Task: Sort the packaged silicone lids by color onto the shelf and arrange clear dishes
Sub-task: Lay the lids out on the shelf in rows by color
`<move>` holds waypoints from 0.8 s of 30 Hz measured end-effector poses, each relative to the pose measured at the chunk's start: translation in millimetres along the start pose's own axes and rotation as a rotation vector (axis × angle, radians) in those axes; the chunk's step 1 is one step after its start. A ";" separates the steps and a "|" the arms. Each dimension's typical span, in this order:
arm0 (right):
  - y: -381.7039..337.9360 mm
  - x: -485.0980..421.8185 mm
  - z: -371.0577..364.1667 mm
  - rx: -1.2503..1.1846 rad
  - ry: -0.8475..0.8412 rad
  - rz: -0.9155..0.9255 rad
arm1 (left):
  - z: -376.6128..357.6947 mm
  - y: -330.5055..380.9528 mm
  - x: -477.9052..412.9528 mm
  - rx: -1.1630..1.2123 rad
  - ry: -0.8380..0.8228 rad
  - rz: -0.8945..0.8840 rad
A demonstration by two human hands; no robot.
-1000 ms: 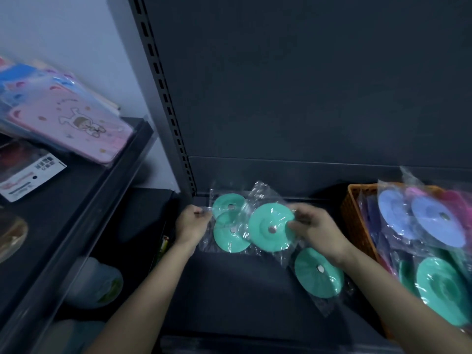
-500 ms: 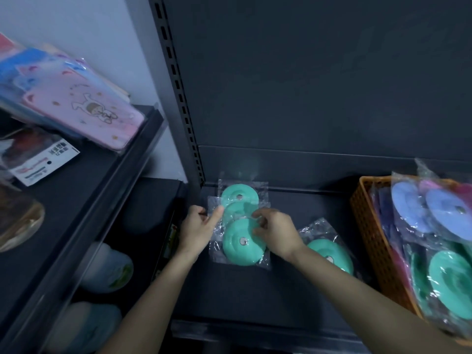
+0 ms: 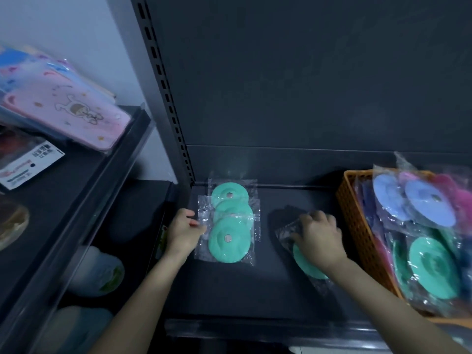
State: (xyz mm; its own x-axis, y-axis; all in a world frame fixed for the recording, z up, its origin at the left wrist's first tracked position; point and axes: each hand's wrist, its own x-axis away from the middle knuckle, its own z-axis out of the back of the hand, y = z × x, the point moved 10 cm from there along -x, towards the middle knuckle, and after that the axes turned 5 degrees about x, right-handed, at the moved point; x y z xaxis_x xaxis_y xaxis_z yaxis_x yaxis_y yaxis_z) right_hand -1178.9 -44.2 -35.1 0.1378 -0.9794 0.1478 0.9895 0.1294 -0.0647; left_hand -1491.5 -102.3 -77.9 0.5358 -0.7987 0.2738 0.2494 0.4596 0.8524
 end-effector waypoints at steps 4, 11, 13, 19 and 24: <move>31.1 3.4 -12.0 -0.040 -0.066 -0.113 | -1.1 -1.9 -0.4 0.030 -0.019 0.007; 35.2 4.2 -13.3 -0.228 -0.094 -0.094 | -2.1 0.9 5.2 0.024 -0.007 0.017; 27.4 1.9 -2.7 -0.300 -0.026 -0.036 | -1.4 2.1 8.1 0.009 -0.014 0.011; -3.1 0.4 34.0 -0.577 0.086 0.133 | 0.4 -1.6 13.6 0.042 -0.072 0.016; -64.6 16.9 53.0 -0.596 -0.119 0.385 | 10.4 -7.1 17.0 0.056 -0.023 0.001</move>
State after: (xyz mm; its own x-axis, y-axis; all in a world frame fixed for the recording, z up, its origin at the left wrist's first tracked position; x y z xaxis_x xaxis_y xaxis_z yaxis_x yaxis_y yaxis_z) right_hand -1238.1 -61.0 24.0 0.5101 -0.8530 0.1107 0.6820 0.3226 -0.6563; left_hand -1492.6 -123.2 -74.6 0.5174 -0.8072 0.2840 0.2029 0.4381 0.8757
